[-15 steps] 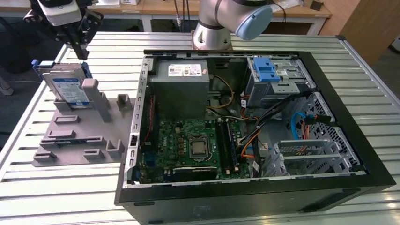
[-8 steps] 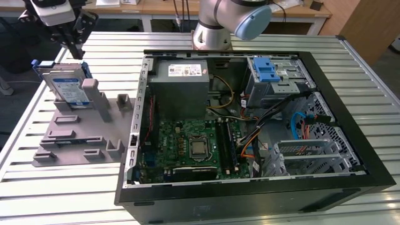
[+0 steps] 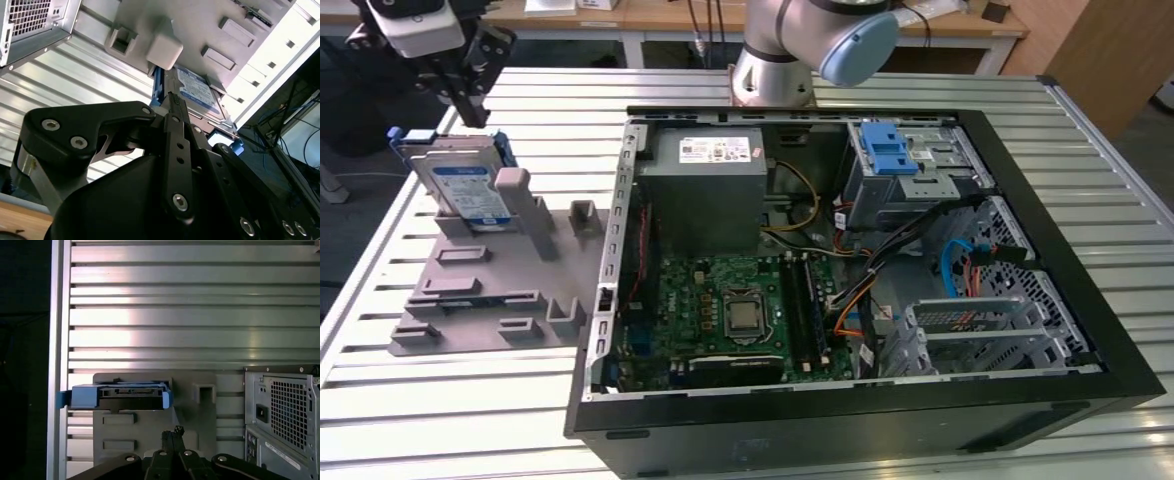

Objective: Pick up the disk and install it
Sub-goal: 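Reach for the disk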

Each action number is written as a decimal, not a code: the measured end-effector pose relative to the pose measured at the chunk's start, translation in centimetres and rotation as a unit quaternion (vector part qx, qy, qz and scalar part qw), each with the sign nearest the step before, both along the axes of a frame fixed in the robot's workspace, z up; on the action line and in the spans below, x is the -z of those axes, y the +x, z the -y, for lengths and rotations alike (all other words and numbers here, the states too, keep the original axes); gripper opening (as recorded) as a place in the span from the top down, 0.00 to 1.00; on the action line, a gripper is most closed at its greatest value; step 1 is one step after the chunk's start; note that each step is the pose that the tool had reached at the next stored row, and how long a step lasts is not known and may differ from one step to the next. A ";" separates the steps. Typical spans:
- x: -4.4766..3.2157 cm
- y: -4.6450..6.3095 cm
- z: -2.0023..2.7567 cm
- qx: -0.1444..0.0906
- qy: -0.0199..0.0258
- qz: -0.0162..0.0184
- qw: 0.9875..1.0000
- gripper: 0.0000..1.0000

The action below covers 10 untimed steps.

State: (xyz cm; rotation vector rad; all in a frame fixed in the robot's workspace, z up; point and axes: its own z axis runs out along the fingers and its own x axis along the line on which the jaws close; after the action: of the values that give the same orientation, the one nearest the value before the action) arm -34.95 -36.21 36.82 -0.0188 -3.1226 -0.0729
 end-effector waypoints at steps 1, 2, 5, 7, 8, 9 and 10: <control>0.02 -0.2 -0.03 0.000 0.000 0.000 1.000 0.89; 0.03 -0.3 -0.08 0.000 0.000 0.000 1.000 0.89; 0.06 -0.6 -0.16 0.000 0.000 0.000 1.000 0.89; 0.09 -0.8 -0.16 0.000 0.000 0.000 1.000 0.89; 0.10 -1.0 -0.16 0.000 0.000 0.000 1.000 0.89; 0.12 -1.1 -0.16 0.000 0.000 0.000 1.000 0.89; 0.14 -1.3 -0.16 0.000 0.000 0.000 1.000 0.89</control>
State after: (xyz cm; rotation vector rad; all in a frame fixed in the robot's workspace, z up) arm -36.23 -36.05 36.68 -0.0188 -3.1226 -0.0730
